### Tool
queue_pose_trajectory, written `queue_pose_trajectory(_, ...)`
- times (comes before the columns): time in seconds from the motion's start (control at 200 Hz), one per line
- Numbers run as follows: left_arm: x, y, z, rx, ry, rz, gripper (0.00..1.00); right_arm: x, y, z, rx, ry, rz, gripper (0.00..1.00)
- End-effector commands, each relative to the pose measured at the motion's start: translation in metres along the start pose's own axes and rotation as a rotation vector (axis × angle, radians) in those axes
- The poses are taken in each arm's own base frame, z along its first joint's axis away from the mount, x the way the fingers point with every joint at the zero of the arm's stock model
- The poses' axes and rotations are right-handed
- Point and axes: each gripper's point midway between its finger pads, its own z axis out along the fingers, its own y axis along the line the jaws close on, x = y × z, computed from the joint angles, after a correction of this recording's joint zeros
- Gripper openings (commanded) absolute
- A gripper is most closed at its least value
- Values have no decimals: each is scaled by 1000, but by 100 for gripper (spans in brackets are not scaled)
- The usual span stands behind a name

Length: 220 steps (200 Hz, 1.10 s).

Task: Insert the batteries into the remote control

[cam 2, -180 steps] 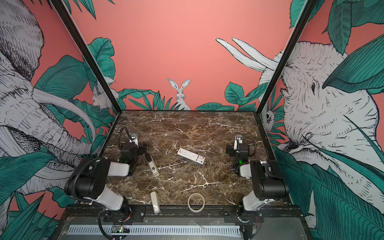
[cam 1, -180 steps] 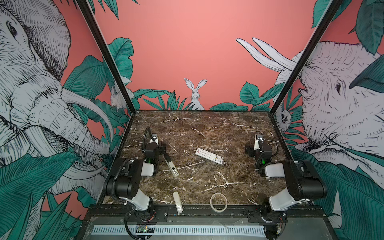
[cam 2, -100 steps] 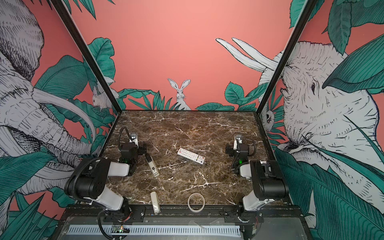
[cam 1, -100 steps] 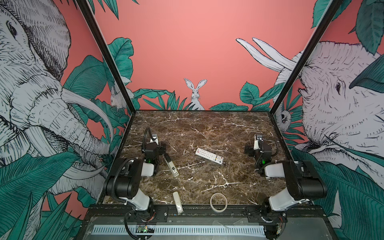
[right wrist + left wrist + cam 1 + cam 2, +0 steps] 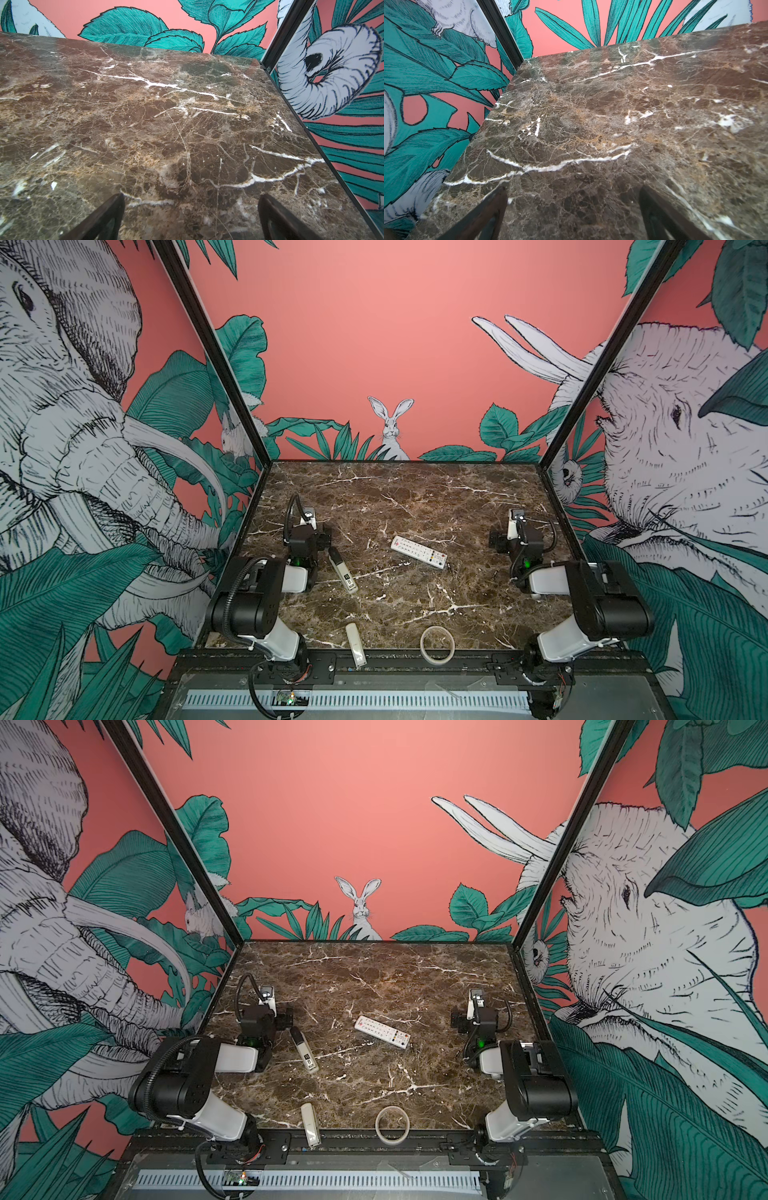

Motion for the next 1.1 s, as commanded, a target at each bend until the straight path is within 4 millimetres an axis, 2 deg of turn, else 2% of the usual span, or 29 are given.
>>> queue_pose_trajectory(0.0,-15,-1,-6,16,-48,8,100,-16,0,0,-4,-45,-5,99)
queue_pose_trajectory(0.135,-25,5,-13,-20,-64,15,100,-16,0,0,-5,-46,-4,99)
queue_pose_trajectory(0.27,-29,15,-17,-65,53,-14,100,-15,1,0,-9,-44,-5,99)
queue_pose_trajectory(0.375,-23,32,-25,-168,179,-30,99,-15,1,0,-9,-44,-4,99)
queue_pose_trajectory(0.515,-24,46,-46,-253,225,-50,100,-15,-6,0,27,-42,12,99)
queue_pose_trajectory(0.585,-25,60,-62,-335,262,-92,100,-15,-8,0,38,-42,18,99)
queue_pose_trajectory(0.72,-29,64,-89,-352,337,-163,100,-16,-8,-1,45,-48,10,99)
queue_pose_trajectory(0.79,-34,58,-99,-317,345,-159,100,-21,6,-4,-17,-55,-37,99)
queue_pose_trajectory(0.835,-35,55,-104,-300,354,-160,100,-31,11,-9,-17,-67,-72,99)
queue_pose_trajectory(0.91,-35,47,-110,-244,377,-171,100,-41,30,-12,-65,-14,-153,99)
queue_pose_trajectory(1.03,-33,31,-118,-146,439,-173,100,-49,70,-21,-129,61,-294,99)
queue_pose_trajectory(1.095,-31,20,-122,-78,478,-177,100,-47,101,-26,-233,99,-326,99)
